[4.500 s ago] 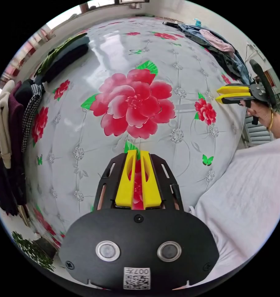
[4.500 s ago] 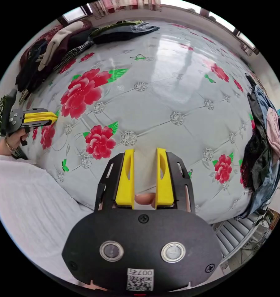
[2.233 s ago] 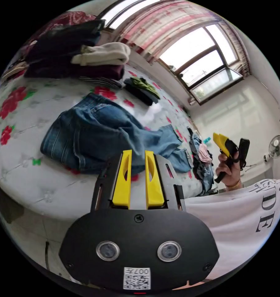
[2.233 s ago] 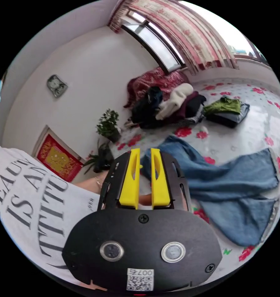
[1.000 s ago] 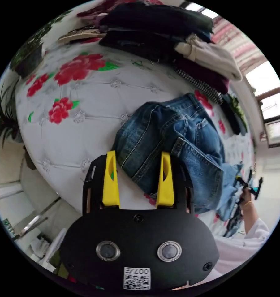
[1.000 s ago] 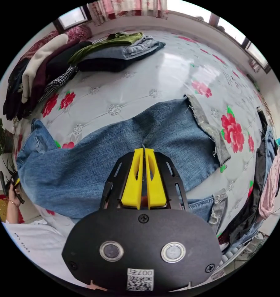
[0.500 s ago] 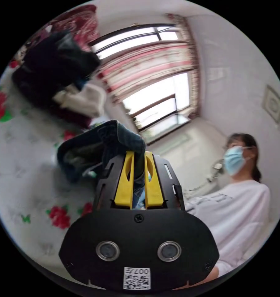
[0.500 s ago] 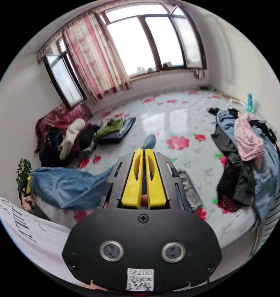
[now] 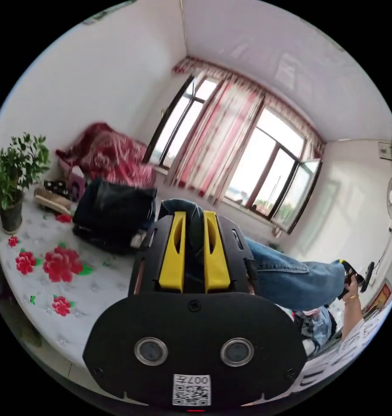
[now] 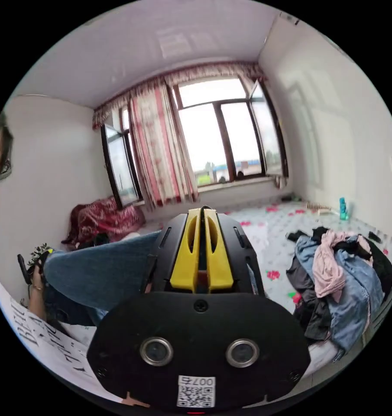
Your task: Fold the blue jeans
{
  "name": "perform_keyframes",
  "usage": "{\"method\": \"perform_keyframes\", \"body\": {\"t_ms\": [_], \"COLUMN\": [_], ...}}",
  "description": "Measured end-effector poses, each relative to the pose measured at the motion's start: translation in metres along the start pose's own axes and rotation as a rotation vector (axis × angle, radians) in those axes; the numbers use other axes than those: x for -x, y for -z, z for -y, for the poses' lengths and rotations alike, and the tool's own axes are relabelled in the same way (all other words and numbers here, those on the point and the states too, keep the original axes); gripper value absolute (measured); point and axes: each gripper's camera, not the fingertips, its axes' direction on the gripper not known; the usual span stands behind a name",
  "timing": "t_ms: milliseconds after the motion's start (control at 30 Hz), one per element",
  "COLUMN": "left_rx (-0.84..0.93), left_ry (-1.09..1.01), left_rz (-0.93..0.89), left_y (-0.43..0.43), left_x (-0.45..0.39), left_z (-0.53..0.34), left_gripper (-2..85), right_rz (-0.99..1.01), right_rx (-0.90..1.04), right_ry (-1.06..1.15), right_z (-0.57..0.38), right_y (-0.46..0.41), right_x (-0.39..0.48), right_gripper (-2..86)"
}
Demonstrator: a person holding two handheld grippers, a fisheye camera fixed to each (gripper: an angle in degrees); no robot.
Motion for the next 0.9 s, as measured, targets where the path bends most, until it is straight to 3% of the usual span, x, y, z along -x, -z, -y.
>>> {"method": "perform_keyframes", "body": {"t_ms": [67,133,233,467,700,767,900], "left_rx": [0.271,0.342,0.371,0.701,0.852,0.933,0.942], "left_ry": [0.175,0.228,0.156,0.064,0.137,0.153,0.012], "left_rz": [0.160,0.294,0.312,0.349,0.408,0.526,0.645], "left_y": [-0.083,-0.103,-0.103,-0.155,-0.246,-0.279,-0.300], "left_x": [0.043,0.061,0.065,0.075,0.081,0.087,0.067], "left_z": [-0.023,-0.047,-0.084,-0.164,-0.195,-0.210,-0.216], "left_gripper": [5.6,4.6,4.5,7.1,9.4,7.9,3.4], "right_rz": [-0.025,-0.011,0.034,-0.111,-0.230,-0.228,-0.210], "right_rx": [0.100,0.233,0.385,0.665,0.653,0.658,0.692], "right_ry": [-0.084,-0.140,-0.194,-0.225,-0.274,-0.339,-0.391], "right_z": [-0.015,-0.041,-0.101,-0.203,-0.182,-0.180,-0.180], "right_y": [-0.057,-0.100,-0.129,-0.164,-0.220,-0.238,-0.281], "right_x": [-0.015,-0.031,-0.048,-0.084,-0.106,-0.120,-0.137], "right_gripper": [1.7,2.4,3.3,5.9,7.4,7.6,7.9]}}
